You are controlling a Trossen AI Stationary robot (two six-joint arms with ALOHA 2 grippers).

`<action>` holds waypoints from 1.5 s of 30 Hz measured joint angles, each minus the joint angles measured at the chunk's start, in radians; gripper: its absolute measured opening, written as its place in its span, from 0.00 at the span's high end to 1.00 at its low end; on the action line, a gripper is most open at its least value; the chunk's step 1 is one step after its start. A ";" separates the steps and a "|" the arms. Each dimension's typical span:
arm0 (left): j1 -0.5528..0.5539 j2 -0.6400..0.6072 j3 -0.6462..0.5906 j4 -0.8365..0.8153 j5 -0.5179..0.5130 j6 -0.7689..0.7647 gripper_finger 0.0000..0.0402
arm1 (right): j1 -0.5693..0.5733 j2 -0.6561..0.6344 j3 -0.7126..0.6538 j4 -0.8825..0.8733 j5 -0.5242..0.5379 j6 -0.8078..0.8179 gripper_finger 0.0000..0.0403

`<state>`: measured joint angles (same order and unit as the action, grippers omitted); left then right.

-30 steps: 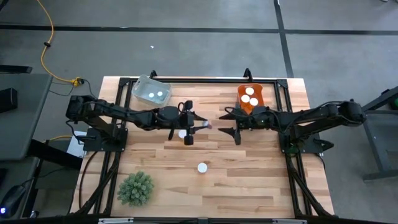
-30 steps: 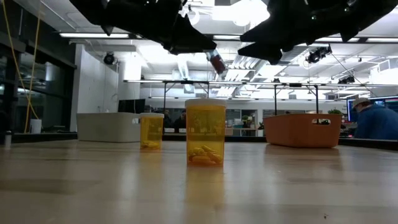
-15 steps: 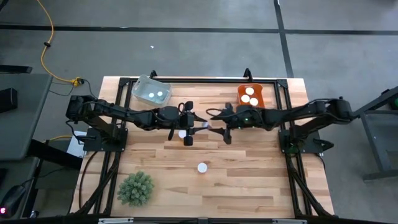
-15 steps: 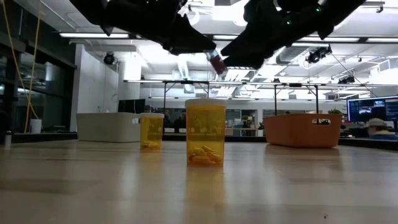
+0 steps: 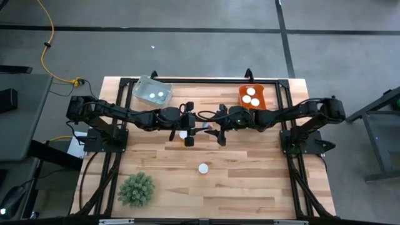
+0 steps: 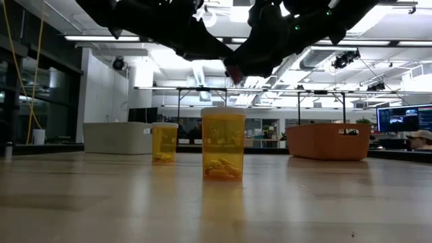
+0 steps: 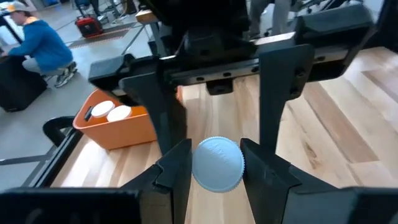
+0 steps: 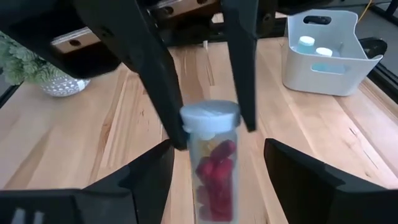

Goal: Pick and place medicine bottles into bin by pill shape (circle, oval)
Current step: Put the blue capsule bottle into the orange bin

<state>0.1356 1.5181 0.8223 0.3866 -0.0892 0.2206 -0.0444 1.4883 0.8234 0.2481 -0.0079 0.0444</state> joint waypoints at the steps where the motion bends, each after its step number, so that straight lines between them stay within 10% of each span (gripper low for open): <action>1: 0.000 0.000 0.000 0.000 -0.010 0.000 0.71 | 0.000 -0.003 0.000 -0.005 0.000 0.000 0.42; 15: 0.000 0.000 0.000 0.000 -0.028 0.000 0.71 | 0.000 -0.005 0.000 -0.007 0.000 0.000 0.67; 45: 0.000 0.000 0.000 -0.011 0.008 -0.094 0.70 | 0.000 -0.006 0.000 -0.022 -0.001 -0.016 0.77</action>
<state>0.1352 1.5185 0.8219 0.3758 -0.0817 0.1269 -0.0441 1.4818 0.8230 0.2262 -0.0086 0.0288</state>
